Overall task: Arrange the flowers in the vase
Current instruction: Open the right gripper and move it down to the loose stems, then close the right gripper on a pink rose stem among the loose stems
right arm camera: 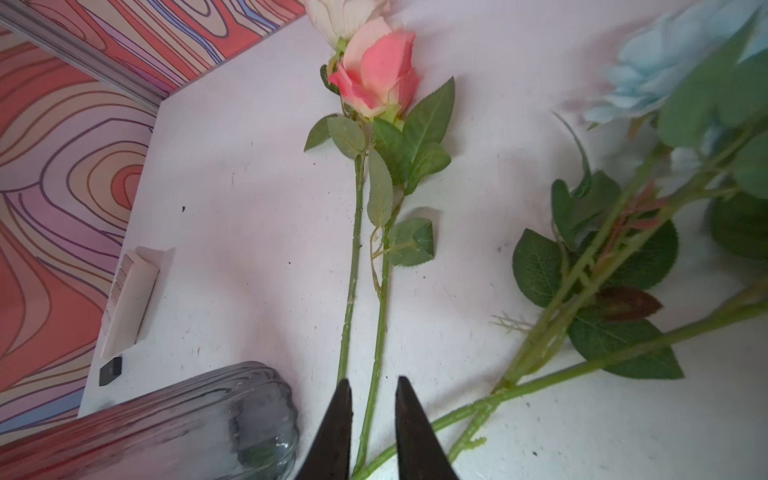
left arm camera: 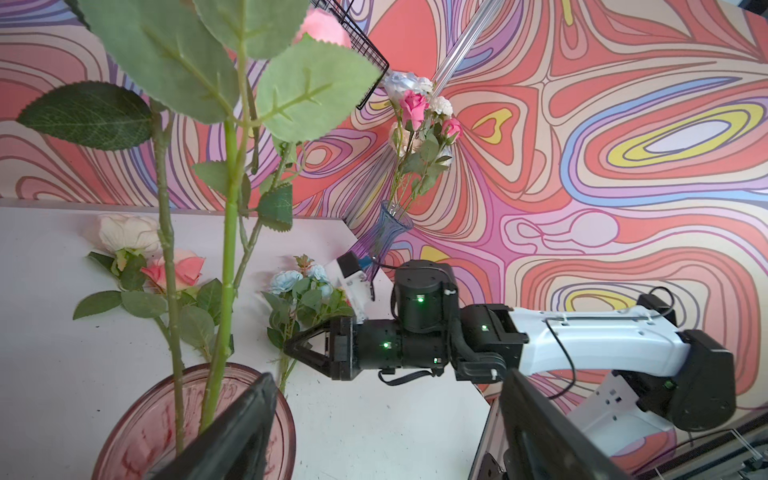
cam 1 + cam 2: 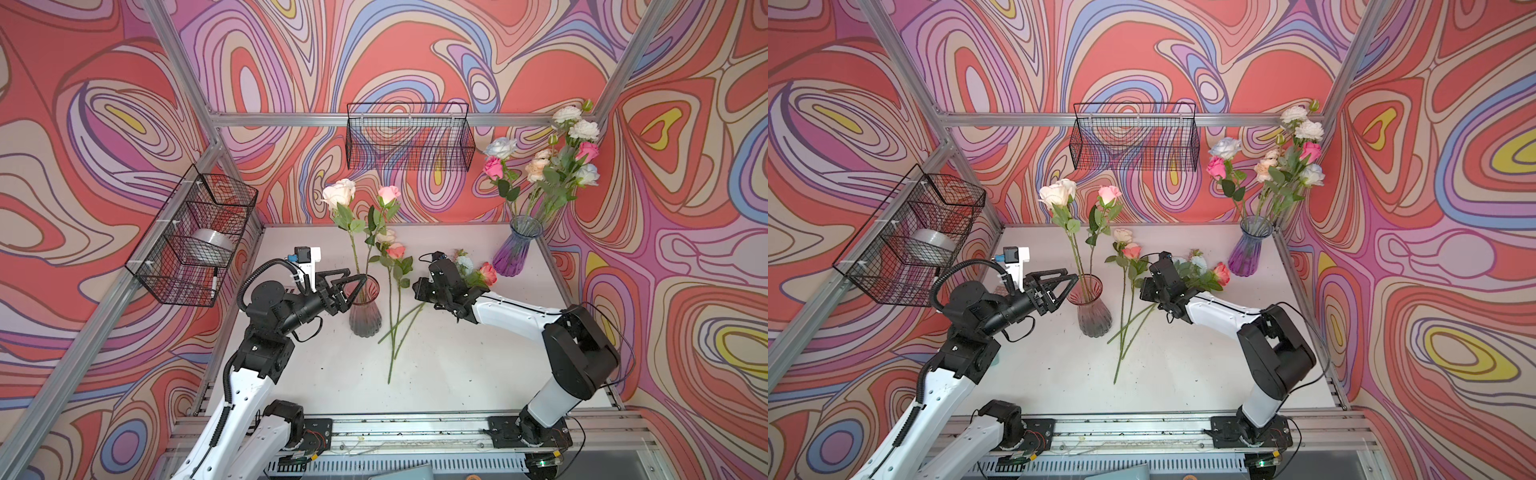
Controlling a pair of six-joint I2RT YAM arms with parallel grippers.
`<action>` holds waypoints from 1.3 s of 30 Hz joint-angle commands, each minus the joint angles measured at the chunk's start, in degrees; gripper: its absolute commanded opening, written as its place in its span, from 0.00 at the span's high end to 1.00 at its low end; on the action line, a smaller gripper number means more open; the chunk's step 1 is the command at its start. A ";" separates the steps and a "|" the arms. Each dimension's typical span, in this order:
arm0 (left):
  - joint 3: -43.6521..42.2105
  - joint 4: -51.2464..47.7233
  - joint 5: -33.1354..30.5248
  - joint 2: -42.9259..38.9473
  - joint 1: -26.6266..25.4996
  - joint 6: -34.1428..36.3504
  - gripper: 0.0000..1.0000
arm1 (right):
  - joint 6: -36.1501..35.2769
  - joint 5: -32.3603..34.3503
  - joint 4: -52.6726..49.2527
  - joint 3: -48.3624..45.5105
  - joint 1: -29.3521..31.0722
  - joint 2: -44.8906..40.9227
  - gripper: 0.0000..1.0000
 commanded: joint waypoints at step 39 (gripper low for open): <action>1.55 -0.78 -0.34 -1.87 -0.25 2.65 0.15 | -4.18 17.12 -15.84 30.26 3.32 26.19 1.00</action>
